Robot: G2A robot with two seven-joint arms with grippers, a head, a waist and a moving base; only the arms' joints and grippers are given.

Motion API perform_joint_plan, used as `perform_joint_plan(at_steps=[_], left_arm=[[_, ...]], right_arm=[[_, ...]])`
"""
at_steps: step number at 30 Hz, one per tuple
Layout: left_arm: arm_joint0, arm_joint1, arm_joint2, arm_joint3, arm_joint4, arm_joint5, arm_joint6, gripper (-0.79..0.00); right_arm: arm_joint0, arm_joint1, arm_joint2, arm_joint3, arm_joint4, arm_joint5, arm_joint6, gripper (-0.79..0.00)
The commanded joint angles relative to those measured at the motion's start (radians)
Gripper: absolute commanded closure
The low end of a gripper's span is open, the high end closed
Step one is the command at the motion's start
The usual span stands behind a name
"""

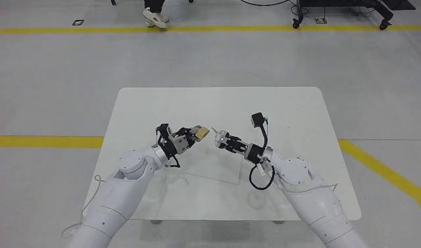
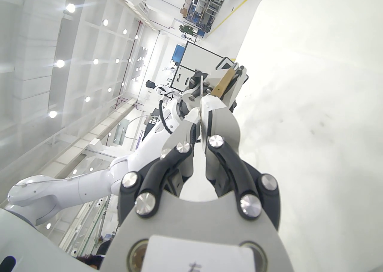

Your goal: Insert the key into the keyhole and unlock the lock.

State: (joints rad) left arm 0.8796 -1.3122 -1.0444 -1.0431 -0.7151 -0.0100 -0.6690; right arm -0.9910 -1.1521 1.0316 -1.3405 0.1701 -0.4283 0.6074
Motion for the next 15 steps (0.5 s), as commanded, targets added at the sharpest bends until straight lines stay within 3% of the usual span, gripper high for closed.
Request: perform_joint_plan(at_steps=[1, 10, 15], left_arm=[[0.000, 0.000, 0.000, -0.001, 0.001, 0.001, 0.001, 0.000], [0.003, 0.000, 0.000, -0.002, 0.005, 0.000, 0.005, 0.000], [0.035, 0.000, 0.006, -0.051, 0.075, -0.022, 0.073, 0.000]], right_arm=[[-0.002, 0.000, 0.003, -0.003, 0.002, -0.005, -0.003, 0.000], [-0.002, 0.000, 0.003, -0.003, 0.002, -0.005, -0.003, 0.000], [-0.043, 0.000, 0.005, -0.039, 0.039, 0.076, 0.007, 0.000]])
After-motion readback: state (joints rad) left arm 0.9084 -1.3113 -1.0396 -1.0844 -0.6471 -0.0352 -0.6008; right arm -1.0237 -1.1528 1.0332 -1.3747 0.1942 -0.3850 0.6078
